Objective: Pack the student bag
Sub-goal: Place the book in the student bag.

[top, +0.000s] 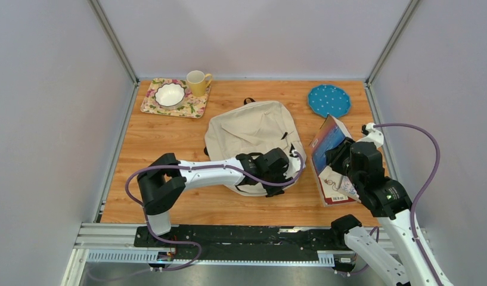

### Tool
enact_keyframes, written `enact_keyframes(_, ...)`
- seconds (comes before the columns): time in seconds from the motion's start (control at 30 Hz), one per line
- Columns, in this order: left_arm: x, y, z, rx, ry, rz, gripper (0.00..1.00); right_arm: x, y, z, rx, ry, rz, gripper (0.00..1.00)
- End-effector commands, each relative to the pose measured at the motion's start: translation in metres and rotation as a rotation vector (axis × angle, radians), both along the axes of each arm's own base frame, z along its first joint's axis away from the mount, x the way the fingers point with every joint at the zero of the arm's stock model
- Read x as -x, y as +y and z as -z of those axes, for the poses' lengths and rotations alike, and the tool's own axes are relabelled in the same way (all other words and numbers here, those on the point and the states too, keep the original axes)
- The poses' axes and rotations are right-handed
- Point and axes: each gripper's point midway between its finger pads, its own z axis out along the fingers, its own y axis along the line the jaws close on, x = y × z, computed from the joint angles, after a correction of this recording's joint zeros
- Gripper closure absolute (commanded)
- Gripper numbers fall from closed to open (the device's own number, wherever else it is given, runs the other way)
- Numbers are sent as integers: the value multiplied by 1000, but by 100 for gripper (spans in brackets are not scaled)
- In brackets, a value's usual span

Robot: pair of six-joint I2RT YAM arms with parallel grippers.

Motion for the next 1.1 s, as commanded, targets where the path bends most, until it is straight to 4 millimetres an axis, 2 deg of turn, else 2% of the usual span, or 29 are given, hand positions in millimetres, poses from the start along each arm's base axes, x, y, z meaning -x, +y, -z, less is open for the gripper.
enact_keyframes(0.0, -2, -11, -8, 27, -4, 8, 37, -15, 5, -66, -116, -234, 17, 100)
enact_keyframes(0.2, 1, -16, -7, 41, 12, 25, 39, -15, 6, -64, -123, -228, 15, 100)
enact_keyframes(0.37, 1, -14, 4, 9, 37, -7, 50, -15, 7, -62, -121, -224, 12, 100)
enact_keyframes(0.43, -1, -13, 5, -10, 42, -18, 60, -15, 6, -62, -121, -223, 17, 100)
enact_keyframes(0.53, -1, -15, 4, -4, 41, -18, 56, -15, 6, -61, -120, -222, 17, 100)
enact_keyframes(0.7, -3, -15, 4, -10, 34, -17, 57, -14, 6, -60, -121, -220, 18, 100)
enact_keyframes(0.8, -3, -14, 7, -21, 36, -24, 66, -13, 4, -60, -121, -222, 21, 100)
enact_keyframes(0.83, -3, -14, 6, -20, 39, -31, 74, -13, 4, -60, -120, -223, 22, 100)
enact_keyframes(0.9, -2, -14, 5, -2, 44, -43, 76, -12, 3, -60, -117, -223, 26, 100)
enact_keyframes(0.93, -2, -14, 3, 6, 41, -45, 85, -12, 3, -60, -116, -222, 26, 100)
enact_keyframes(1.0, -7, -11, 2, 2, 18, -68, 92, -12, 3, -59, -114, -221, 24, 100)
enact_keyframes(1.03, -7, -11, 1, 5, 17, -71, 100, -11, 3, -59, -114, -221, 25, 100)
enact_keyframes(1.07, -9, -10, 0, 4, 8, -77, 100, -11, 2, -59, -115, -218, 26, 100)
